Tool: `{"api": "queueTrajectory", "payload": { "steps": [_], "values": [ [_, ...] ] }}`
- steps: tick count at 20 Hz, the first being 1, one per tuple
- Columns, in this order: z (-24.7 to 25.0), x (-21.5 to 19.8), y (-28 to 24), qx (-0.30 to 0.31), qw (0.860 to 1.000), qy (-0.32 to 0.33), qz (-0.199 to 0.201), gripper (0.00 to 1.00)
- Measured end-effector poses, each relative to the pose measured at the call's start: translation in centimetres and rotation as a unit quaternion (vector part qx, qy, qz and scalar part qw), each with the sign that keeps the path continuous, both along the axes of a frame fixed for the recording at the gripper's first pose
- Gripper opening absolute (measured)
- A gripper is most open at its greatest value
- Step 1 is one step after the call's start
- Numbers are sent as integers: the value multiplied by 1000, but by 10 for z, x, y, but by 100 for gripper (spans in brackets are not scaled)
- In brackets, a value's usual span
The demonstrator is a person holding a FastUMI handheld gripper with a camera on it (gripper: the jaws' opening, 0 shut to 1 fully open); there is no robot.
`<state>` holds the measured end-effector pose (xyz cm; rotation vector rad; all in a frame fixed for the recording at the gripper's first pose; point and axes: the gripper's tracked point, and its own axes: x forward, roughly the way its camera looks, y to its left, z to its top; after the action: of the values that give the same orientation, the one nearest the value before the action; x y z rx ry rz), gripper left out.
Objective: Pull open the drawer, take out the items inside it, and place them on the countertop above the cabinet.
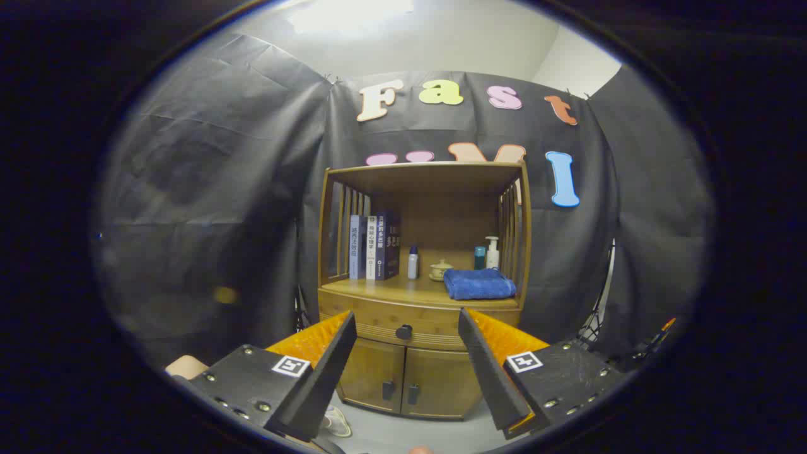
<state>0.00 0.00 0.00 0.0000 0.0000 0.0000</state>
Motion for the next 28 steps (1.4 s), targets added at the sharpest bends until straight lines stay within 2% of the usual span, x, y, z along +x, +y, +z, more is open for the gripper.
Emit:
{"api": "queueTrajectory", "payload": {
  "steps": [18,22,28],
  "values": [
    [-8,7,-6,-8,1000,4,-10,98],
    [-31,38,-3,-20,1000,19,-10,98],
    [-75,124,25,-65,997,27,2,98]
  ]
}}
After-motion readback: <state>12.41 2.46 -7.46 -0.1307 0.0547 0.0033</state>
